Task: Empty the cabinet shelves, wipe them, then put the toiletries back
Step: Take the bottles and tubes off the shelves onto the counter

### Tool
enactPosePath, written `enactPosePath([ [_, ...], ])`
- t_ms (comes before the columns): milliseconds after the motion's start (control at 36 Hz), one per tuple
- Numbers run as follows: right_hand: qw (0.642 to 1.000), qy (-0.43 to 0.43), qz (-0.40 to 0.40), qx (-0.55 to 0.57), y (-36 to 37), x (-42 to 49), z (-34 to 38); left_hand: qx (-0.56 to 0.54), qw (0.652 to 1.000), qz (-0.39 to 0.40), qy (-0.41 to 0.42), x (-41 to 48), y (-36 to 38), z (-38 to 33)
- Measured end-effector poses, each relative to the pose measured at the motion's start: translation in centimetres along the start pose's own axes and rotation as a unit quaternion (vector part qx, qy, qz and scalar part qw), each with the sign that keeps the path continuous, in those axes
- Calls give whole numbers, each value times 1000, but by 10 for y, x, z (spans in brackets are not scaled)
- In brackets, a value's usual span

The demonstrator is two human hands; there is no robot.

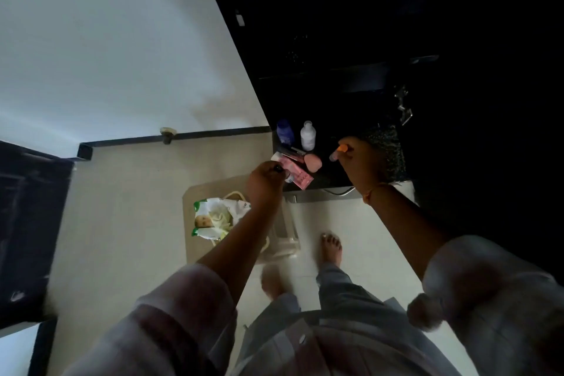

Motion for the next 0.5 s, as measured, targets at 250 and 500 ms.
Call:
enactPosePath([
  [250, 997, -42, 16, -55, 24, 35, -7, 41, 999, 23, 17, 20, 27, -3],
  [500, 993, -90, 31, -67, 34, 45, -1, 41, 999, 30, 11, 27, 48, 2],
])
Point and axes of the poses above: each hand's wrist, its own x-axis towards the middle knuckle, its own y-axis out of the palm, z = x × y, the point moved 8 cm from there along x, towards the middle knuckle, and after that the axes turned 9 degrees about z, right-handed, at the moved point
